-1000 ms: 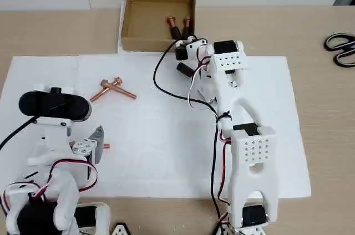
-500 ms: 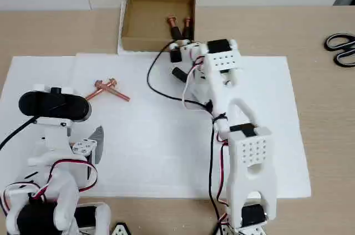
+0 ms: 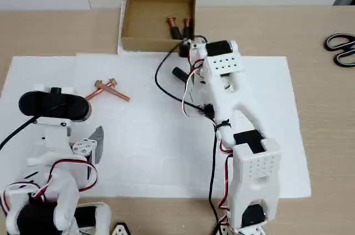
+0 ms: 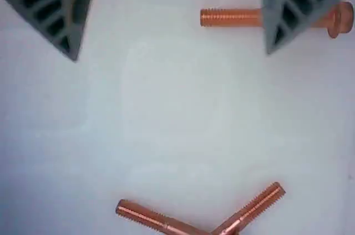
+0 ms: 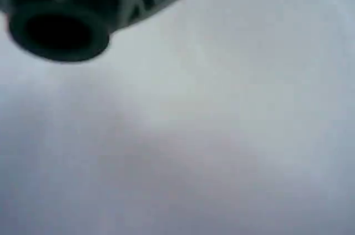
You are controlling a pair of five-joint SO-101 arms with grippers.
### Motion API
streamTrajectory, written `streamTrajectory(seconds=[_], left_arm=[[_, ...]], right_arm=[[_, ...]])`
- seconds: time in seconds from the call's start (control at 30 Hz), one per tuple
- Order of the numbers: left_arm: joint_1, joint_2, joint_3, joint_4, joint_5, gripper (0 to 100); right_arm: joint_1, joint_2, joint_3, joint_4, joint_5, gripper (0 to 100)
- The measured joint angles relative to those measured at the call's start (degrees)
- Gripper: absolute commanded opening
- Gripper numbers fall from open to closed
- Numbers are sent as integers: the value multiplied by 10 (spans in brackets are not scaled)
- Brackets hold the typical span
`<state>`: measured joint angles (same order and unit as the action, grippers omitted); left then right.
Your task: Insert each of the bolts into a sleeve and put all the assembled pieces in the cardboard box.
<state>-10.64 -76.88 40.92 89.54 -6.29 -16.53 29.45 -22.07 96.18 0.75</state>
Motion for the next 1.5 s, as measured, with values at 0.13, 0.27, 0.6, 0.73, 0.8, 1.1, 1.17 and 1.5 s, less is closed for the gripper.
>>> streamTrajectory(seconds=[0.13,0.27,0.6,0.73,0.8,1.1,1.17,1.5], left_arm=[[0,0,0,0,0,203],[0,0,0,0,0,203],[0,0,0,0,0,203],[0,0,0,0,0,203],[0,0,0,0,0,203],[0,0,0,0,0,203],[0,0,0,0,0,203],[0,0,0,0,0,203]], right_arm=[[-1,0,15,0,-1,35],[-2,-1,18,0,-1,118],[-2,38,19,-11,-1,122],[1,55,18,-13,-1,122],[1,58,18,-14,-1,122],[2,60,18,-16,3,1],[3,60,18,-16,15,6],[2,25,16,-8,47,4]])
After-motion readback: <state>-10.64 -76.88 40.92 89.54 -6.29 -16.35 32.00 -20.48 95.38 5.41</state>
